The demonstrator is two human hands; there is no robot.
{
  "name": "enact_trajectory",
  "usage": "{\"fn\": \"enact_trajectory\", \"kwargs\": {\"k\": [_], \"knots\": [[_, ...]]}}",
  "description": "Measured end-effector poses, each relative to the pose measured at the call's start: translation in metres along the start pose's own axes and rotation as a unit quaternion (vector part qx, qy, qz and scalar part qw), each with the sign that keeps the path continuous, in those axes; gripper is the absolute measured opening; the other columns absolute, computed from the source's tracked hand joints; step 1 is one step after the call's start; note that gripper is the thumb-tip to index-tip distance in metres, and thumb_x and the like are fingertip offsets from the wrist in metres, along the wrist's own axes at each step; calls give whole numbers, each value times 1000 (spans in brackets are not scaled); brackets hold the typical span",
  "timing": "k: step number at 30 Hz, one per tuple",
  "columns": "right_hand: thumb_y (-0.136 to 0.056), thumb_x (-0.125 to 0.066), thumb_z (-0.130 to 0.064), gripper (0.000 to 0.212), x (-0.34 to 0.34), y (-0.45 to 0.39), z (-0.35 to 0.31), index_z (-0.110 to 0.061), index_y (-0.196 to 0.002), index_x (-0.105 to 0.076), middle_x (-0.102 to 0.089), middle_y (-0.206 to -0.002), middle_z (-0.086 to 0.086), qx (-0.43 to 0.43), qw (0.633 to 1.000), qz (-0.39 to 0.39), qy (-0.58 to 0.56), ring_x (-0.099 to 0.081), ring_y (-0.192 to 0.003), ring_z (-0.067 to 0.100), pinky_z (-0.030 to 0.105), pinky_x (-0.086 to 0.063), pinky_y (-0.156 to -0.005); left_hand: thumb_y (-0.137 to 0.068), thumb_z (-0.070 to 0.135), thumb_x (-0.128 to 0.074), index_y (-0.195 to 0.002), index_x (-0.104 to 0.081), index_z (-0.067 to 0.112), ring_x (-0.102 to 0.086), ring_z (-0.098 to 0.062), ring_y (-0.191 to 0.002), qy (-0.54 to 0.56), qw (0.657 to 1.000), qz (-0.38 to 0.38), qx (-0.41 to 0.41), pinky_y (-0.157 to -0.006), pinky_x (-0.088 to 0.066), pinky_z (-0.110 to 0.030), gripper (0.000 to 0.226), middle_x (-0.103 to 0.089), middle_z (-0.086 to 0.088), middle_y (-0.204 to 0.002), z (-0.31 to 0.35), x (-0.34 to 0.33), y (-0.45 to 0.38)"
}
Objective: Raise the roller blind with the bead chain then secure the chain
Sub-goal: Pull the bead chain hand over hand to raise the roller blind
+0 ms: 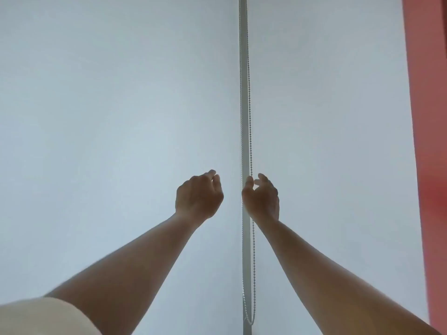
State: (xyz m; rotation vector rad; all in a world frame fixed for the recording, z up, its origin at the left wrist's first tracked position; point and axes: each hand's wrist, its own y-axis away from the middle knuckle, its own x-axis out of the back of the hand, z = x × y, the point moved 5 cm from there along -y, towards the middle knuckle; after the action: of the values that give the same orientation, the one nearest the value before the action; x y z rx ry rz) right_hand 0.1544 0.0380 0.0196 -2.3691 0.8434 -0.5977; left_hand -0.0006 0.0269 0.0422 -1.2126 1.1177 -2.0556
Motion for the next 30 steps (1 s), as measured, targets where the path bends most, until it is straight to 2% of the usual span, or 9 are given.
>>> {"fn": "enact_trajectory", "kwargs": {"k": [4, 8, 13, 20, 22, 23, 26, 28, 30], "knots": [[-98, -35, -43, 45, -9, -1, 16, -12, -118, -60, -71, -103, 4, -110, 975, -61, -184, -70, -88, 22, 42, -59, -83, -99, 36, -35, -127, -65, 25, -67, -30, -101, 121, 986, -42, 105, -83, -50, -36, 43, -74, -5, -111, 8, -6, -11], [-104, -35, -32, 35, -12, 4, 13, -10, -86, -55, -51, -69, 2, -110, 949, -110, -274, -46, -52, 15, 27, -48, -51, -88, 29, -41, -82, -68, 14, -66, -25, -77, 293, 934, -92, 183, -71, -52, -34, 32, -72, 1, -82, 21, -9, -26], [-105, -34, -32, 35, -20, 10, 6, -16, -76, -46, -39, -62, -2, -105, 935, -162, -296, -29, -40, 9, 20, -28, -39, -97, 31, -40, -104, -68, 15, -71, -22, -96, 450, 848, -149, 236, -95, -53, -41, 33, -78, -1, -99, 45, -12, -40], [-104, -39, -36, 36, -26, 19, -6, -19, -73, -43, -41, -58, -4, -64, 930, -215, -293, -33, -47, 12, 23, -30, -48, -102, 47, -31, -106, -63, 19, -34, -14, -52, 563, 751, -132, 319, -57, -38, -22, 42, -51, 4, -71, 59, -12, -44], [-102, -43, -33, 32, -24, 19, -9, -17, -74, -48, -51, -59, -3, -52, 931, -217, -290, -44, -51, 13, 26, -38, -56, -102, 50, -31, -136, -57, 16, -63, -13, -73, 590, 725, -106, 339, -94, -48, -25, 54, -72, 0, -119, 56, -17, -44], [-99, -45, -29, 28, -22, 18, -10, -16, -77, -54, -58, -63, -4, -48, 931, -215, -290, -51, -55, 14, 28, -42, -63, -102, 51, -31, -142, -51, 14, -68, -18, -107, 598, 716, -98, 347, -109, -42, -35, 58, -59, -6, -142, 55, -17, -41], [-93, -45, -20, 20, -16, 13, -16, -15, -89, -63, -67, -76, -5, -48, 924, -198, -323, -60, -68, 14, 34, -45, -76, -100, 46, -38, -141, -51, 8, -47, -31, -138, 607, 709, -56, 354, -110, -40, -44, 57, -48, -12, -150, 51, -16, -41], [-91, -43, -18, 21, -12, 6, -20, -15, -92, -64, -68, -76, -7, -62, 922, -161, -346, -61, -71, 14, 35, -46, -77, -97, 40, -45, -116, -61, 1, -76, -21, -96, 611, 711, -37, 348, -79, -61, -35, 46, -73, -13, -115, 49, -17, -43], [-92, -42, -17, 22, -7, -4, -25, -12, -96, -63, -68, -76, -6, -75, 926, -133, -345, -62, -75, 17, 35, -47, -77, -95, 34, -47, -73, -48, 9, -48, -13, -31, 613, 718, -26, 328, -41, -41, -17, 33, -48, -3, -59, 51, -12, -41]]}}
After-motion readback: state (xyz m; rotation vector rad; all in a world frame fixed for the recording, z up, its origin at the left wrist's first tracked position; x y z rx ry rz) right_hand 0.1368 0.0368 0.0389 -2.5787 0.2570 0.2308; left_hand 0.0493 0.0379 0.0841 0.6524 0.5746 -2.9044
